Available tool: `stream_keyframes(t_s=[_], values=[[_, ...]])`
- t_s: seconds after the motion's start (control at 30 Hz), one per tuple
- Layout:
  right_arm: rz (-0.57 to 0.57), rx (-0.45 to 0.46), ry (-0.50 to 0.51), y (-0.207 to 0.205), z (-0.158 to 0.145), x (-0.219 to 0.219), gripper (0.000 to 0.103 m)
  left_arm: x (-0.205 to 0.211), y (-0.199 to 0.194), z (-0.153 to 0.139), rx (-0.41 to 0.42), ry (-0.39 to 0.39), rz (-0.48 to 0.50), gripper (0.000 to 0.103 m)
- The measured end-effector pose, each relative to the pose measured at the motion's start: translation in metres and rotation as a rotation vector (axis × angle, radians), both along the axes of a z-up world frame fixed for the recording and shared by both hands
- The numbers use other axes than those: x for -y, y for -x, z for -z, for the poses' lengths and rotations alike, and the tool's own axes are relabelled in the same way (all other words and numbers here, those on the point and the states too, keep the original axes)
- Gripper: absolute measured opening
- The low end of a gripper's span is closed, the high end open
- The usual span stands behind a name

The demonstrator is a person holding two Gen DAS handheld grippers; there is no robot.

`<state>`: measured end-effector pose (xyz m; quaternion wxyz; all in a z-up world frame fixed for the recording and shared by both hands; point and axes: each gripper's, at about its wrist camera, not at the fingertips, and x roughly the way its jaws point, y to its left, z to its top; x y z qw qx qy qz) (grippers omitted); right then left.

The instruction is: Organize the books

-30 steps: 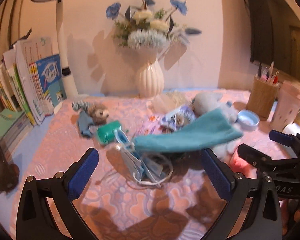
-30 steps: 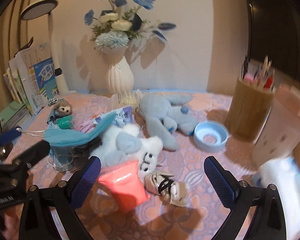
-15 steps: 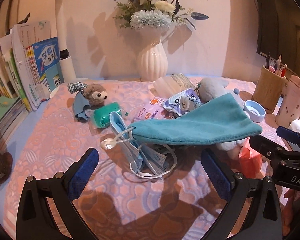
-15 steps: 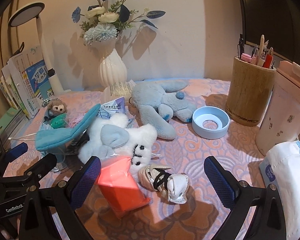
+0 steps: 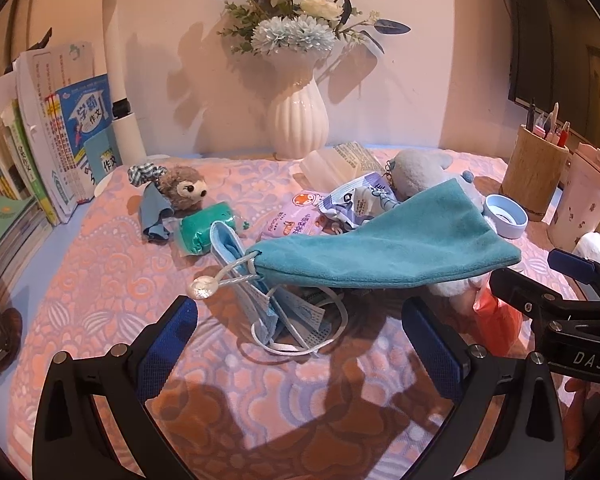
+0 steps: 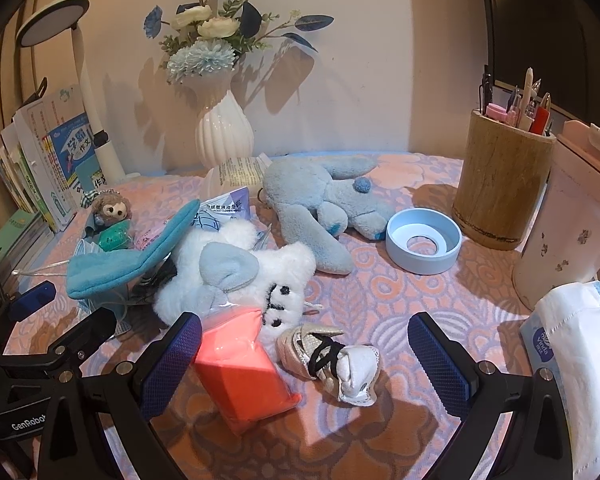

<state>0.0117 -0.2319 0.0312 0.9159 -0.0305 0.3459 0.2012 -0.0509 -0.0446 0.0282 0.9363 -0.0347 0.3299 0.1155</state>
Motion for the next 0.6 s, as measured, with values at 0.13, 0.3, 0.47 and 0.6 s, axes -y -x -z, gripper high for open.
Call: stream_keyframes(t_s=[0.13,0.3,0.47,0.6], values=[[0.006,0.0,0.002,0.0002,0.0005,0.0003,0.103,-0.0003,-0.0004,0.0004,-0.006,0.005,0.008,0.102],[0.014,0.001,-0.001,-0.0007,0.0009,0.0017,0.103,-0.0009,0.0002,0.0005,-0.005,0.012,0.019,0.102],[0.01,-0.005,0.005,-0.0017,0.0014,0.0006,0.103,-0.0032,-0.0001,0.0004,-0.007,0.02,0.016,0.102],[0.01,-0.007,0.005,-0.0023,0.0015,0.0006,0.103,-0.0032,-0.0009,0.0007,-0.009,0.024,0.016,0.102]])
